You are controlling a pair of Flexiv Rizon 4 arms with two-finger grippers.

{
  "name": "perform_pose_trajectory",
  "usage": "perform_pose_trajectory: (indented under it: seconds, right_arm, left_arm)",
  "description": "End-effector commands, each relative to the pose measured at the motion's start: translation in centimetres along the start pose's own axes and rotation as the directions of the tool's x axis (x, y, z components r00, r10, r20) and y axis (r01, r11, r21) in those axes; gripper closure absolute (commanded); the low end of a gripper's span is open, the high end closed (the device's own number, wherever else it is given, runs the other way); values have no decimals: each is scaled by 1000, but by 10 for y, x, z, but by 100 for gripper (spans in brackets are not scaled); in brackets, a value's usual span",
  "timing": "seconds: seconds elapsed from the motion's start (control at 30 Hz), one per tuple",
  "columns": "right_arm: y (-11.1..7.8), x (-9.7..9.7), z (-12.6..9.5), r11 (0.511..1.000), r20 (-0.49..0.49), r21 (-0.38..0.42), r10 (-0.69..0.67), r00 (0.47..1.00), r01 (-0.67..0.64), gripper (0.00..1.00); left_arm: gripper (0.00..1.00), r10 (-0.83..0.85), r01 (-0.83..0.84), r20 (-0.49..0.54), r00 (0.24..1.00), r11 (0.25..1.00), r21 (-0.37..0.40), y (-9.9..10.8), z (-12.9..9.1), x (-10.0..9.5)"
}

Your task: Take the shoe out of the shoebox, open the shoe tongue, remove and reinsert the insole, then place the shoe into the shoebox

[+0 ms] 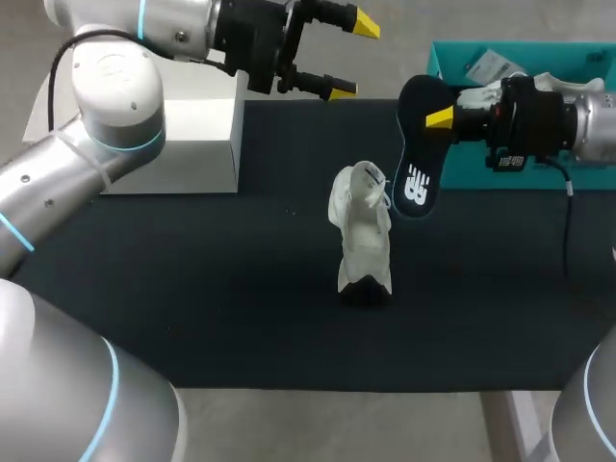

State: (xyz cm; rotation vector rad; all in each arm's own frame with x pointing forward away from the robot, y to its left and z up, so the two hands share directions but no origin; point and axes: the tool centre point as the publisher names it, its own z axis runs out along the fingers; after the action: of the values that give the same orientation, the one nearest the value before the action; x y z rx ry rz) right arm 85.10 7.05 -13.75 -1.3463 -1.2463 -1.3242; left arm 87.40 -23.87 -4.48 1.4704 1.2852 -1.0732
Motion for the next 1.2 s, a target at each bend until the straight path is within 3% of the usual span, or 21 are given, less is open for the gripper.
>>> perform_pose_trajectory:
  seconds: [0.03, 0.23, 0.47, 0.7, 0.97, 1.07, 1.1, 1.2]
  right_arm:
    - [-3, 3, -1, 1000, 1, -7, -2, 1000, 2, 100]
    - [1, 10, 4, 1000, -27, 3, -23, 999, 23, 100]
    - [4, 22, 13, 998, -91, 29, -49, 995, 52, 100]
    - [3, 20, 26, 997, -109, 51, -46, 993, 52, 100]
    - [-5, 17, 22, 999, -100, 29, -36, 994, 39, 100]
    - [-5, 18, 22, 999, -99, 27, -36, 994, 39, 100]
    - [-5, 18, 22, 999, -99, 27, -36, 994, 39, 100]
    - [-7, 18, 24, 999, -102, 27, -37, 994, 39, 100]
  left_arm:
    - [0, 37, -36, 46, 998, 999, -33, -8, -5, 9]
    - [0, 60, -58, 83, 995, 998, -27, -14, -5, 20]
    - [0, 116, -108, 166, 979, 992, -58, -12, 18, 40]
    - [0, 128, -116, 212, 969, 991, -68, -12, 45, 38]
    - [0, 132, -126, 201, 971, 991, -44, -10, 53, 38]
    - [16, 133, -128, 196, 971, 991, -38, -10, 56, 41]
    - [28, 133, -128, 196, 971, 991, -38, -10, 56, 42]
    - [39, 133, -128, 195, 972, 991, -40, -10, 59, 44]
